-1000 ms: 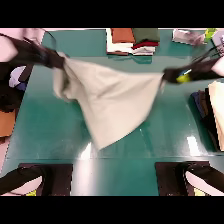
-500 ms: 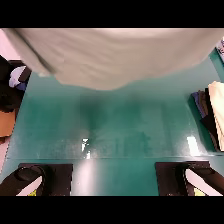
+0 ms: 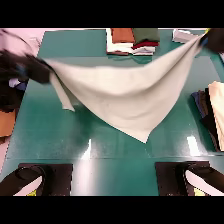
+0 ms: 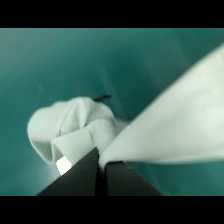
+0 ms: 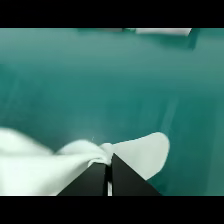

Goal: Fold the shirts.

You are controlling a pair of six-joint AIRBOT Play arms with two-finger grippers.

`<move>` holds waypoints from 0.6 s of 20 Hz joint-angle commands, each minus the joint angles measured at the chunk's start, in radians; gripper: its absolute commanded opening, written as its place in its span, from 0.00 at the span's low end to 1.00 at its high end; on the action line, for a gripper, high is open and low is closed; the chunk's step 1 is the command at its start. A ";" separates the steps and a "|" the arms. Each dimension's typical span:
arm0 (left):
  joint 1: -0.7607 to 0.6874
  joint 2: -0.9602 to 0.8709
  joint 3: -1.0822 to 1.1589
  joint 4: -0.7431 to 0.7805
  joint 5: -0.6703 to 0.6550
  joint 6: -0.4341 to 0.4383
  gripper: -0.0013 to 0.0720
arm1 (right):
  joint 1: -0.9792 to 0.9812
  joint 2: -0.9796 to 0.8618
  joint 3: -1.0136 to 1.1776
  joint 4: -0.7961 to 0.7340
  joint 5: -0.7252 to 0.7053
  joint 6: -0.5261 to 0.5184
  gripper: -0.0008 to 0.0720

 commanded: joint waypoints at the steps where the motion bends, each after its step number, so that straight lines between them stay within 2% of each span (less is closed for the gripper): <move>1: 0.000 -0.023 -0.295 -0.047 -0.062 0.072 0.05 | 0.072 -0.002 -0.260 0.000 -0.064 0.003 0.03; 4: 0.000 -0.023 -0.443 -0.067 -0.206 0.098 0.05 | 0.082 -0.001 -0.357 0.003 -0.099 0.014 0.03; 6: 0.000 -0.023 -0.461 -0.070 -0.232 0.097 0.05 | 0.082 -0.002 -0.374 0.002 -0.101 0.014 0.03; 7: 0.000 -0.019 -0.456 -0.071 -0.214 0.097 0.22 | 0.082 -0.002 -0.373 0.002 -0.106 0.014 0.03; 8: 0.000 -0.018 -0.438 -0.075 -0.190 0.097 0.71 | 0.082 -0.001 -0.373 0.002 -0.113 0.014 0.03; 9: 0.000 -0.018 -0.404 -0.077 -0.171 0.093 0.88 | 0.082 -0.001 -0.373 0.002 -0.119 0.014 0.03; 12: 0.003 -0.018 -0.251 -0.058 -0.121 0.071 0.87 | 0.082 -0.002 -0.373 0.002 -0.121 0.014 0.03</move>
